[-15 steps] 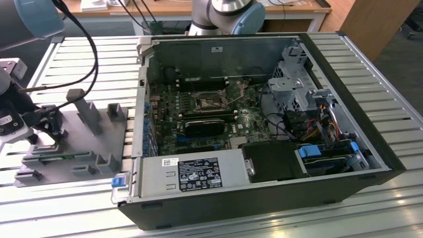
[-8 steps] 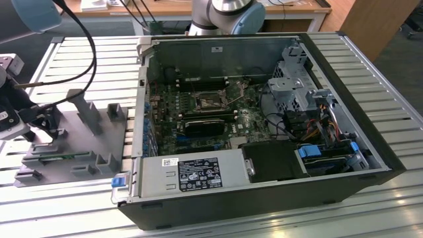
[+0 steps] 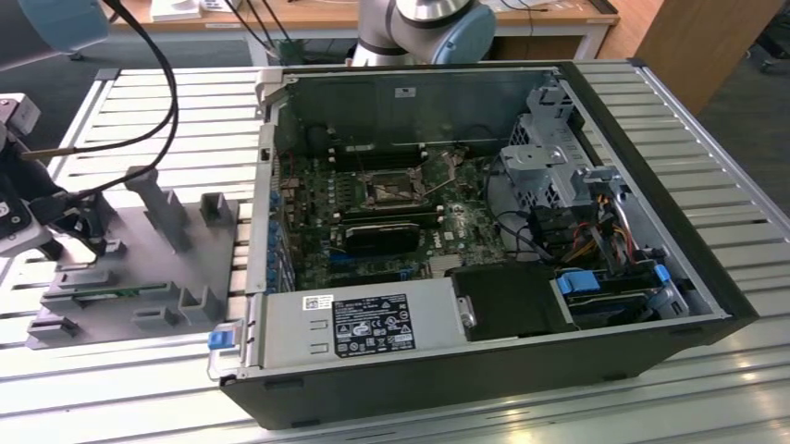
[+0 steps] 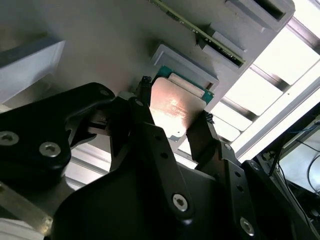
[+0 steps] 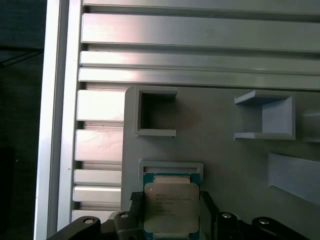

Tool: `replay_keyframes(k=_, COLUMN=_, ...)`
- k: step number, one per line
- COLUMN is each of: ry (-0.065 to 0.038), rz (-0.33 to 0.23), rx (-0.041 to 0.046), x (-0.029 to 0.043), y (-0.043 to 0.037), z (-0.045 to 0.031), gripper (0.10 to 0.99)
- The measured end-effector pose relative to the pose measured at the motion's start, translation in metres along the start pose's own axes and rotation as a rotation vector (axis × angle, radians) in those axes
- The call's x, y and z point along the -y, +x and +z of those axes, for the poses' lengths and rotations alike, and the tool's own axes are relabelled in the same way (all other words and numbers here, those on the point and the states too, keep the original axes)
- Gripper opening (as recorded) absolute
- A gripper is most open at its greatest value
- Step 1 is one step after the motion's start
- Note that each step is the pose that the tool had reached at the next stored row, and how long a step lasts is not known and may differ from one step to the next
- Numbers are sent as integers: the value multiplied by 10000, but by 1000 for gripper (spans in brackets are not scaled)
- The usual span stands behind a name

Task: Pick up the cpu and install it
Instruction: 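Pick up the cpu and move it towards the insertion slot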

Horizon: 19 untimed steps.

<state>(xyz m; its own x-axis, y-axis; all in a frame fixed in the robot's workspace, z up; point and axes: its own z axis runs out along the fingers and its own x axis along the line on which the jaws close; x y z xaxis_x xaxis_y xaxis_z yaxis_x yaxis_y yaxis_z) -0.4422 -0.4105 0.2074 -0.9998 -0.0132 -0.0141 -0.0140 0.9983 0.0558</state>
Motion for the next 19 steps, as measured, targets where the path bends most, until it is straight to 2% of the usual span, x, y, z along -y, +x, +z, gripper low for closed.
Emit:
replay_keyframes(k=1, ry=-34, rz=1, rx=2, x=-1, y=0, z=-1, gripper=537)
replay_keyframes(k=19, ry=-33, rz=2, rx=0, x=-5, y=-1, z=-82, gripper=537)
